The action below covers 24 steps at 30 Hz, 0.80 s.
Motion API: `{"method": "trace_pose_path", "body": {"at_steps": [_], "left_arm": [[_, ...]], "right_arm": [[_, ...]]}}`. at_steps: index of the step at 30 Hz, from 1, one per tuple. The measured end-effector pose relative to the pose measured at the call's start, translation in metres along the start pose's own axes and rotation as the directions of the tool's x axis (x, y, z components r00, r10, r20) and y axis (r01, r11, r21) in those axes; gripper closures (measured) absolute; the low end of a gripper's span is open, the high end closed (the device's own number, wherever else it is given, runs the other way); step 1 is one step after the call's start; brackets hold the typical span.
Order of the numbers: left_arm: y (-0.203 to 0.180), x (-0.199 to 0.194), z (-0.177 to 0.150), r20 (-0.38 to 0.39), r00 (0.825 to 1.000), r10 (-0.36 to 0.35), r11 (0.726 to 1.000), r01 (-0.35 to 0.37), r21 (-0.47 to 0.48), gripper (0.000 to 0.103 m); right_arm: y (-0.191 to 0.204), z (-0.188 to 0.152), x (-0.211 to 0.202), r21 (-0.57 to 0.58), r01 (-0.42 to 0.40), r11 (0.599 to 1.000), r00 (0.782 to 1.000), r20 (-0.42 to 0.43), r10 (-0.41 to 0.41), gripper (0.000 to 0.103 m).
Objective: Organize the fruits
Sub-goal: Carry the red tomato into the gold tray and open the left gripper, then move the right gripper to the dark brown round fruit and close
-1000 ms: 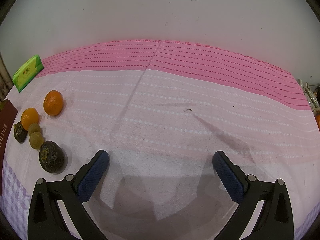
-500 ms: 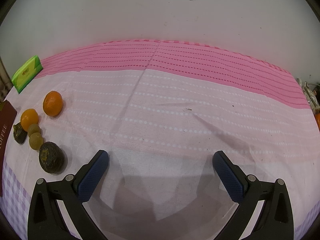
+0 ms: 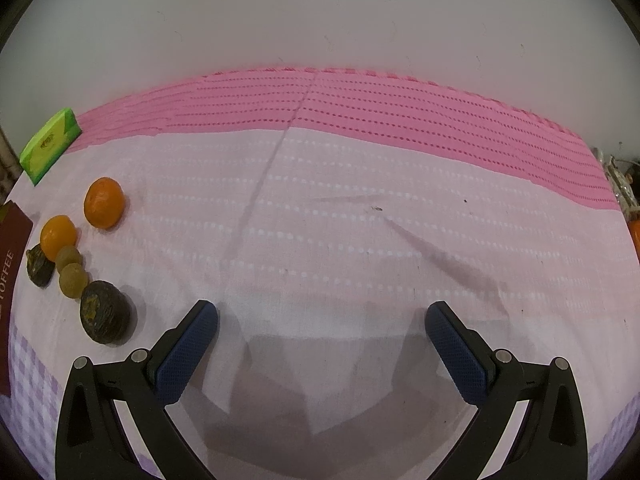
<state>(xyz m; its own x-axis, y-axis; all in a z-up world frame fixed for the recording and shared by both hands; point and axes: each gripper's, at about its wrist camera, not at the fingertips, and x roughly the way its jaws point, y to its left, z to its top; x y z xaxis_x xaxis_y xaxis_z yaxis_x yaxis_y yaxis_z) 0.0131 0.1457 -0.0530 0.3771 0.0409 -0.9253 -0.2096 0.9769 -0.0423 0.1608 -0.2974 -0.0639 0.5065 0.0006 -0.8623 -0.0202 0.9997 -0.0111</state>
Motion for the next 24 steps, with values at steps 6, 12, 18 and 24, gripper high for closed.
{"method": "trace_pose_path", "body": {"at_steps": [6,12,18,24], "left_arm": [[0.000,-0.013,0.001,0.032,1.000,-0.001,1.000,0.001,0.007,0.064],[-0.006,-0.028,0.003,0.079,0.997,0.005,0.999,-0.008,0.037,0.050],[-0.014,-0.041,0.004,0.121,0.993,0.011,0.998,-0.019,0.065,0.037],[-0.008,-0.051,0.006,0.142,0.990,0.010,0.998,-0.018,0.054,0.028]], "right_arm": [[0.003,-0.001,-0.004,0.029,0.003,1.000,1.000,-0.001,-0.003,0.001],[0.022,-0.006,-0.036,-0.011,-0.040,0.999,0.997,0.060,0.041,0.001],[0.062,-0.008,-0.060,-0.104,-0.093,0.990,0.991,0.090,0.102,0.002],[0.097,-0.012,-0.053,-0.176,-0.120,0.977,0.990,0.052,0.131,0.015]]}}
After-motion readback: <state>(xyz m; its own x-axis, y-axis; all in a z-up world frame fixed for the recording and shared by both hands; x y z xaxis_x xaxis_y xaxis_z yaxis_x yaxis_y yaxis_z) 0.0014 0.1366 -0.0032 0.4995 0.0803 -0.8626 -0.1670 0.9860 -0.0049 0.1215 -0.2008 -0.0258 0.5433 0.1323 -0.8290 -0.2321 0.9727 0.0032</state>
